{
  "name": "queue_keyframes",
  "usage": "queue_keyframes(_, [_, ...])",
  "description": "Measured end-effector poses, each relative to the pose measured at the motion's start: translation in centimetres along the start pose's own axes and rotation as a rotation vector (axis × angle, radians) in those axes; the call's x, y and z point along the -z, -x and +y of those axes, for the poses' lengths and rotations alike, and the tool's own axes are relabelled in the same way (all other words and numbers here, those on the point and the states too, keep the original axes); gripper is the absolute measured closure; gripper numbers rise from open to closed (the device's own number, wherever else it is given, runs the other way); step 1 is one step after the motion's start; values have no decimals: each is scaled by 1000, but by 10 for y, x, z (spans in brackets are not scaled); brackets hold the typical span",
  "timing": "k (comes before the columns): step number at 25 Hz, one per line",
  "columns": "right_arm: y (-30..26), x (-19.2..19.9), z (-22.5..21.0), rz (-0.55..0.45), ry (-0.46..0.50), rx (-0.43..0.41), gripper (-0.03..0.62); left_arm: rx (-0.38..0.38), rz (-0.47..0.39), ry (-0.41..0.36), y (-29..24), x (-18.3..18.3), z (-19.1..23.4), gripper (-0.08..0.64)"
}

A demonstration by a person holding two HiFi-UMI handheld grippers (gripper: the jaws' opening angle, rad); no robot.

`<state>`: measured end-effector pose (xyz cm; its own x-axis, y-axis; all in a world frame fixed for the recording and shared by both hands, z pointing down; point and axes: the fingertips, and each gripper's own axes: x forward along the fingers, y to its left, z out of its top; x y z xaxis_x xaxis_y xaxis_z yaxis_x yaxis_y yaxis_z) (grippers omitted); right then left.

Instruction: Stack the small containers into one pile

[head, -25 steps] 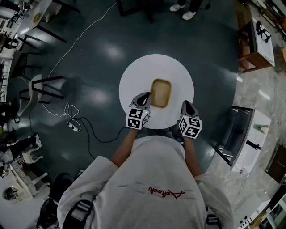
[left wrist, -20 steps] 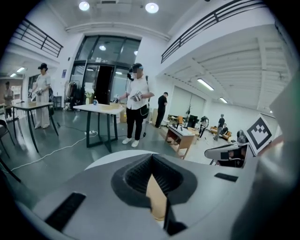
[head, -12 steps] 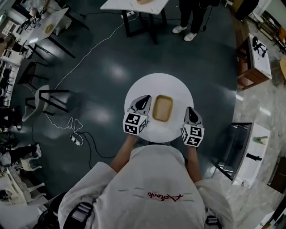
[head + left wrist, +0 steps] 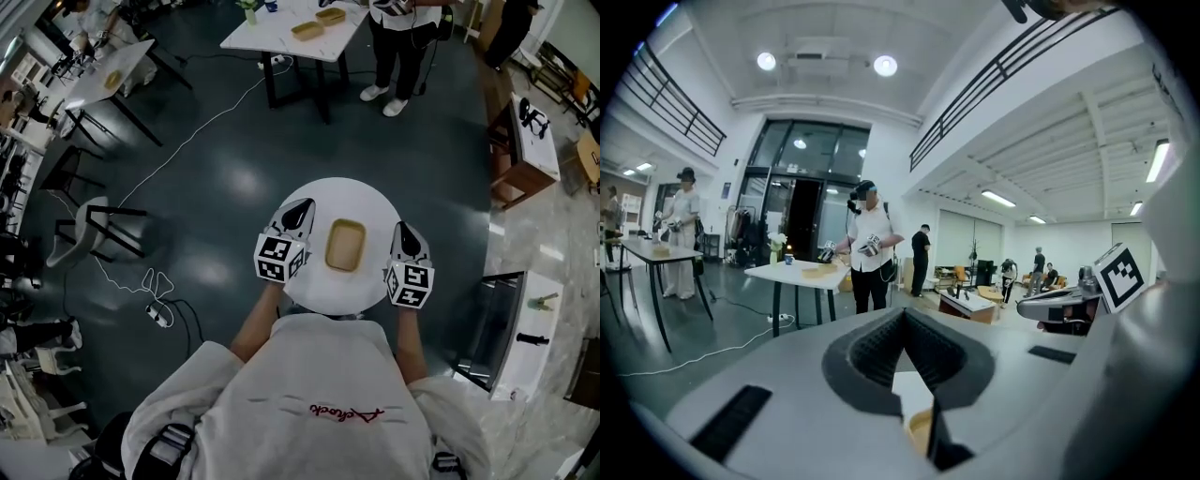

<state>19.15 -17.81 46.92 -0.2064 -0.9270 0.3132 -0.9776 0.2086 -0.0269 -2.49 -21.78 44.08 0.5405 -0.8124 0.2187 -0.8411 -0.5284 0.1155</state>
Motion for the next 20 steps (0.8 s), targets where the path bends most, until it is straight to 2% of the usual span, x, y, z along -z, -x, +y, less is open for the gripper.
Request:
queue_keyframes(9, [2,-27,13,-47,31,14,572,24,-52,-2,2,-22,8,551])
queue_keyframes(20, [5,-34,16,-49,29,26,572,49,-49,-4,2,-23,-2,551])
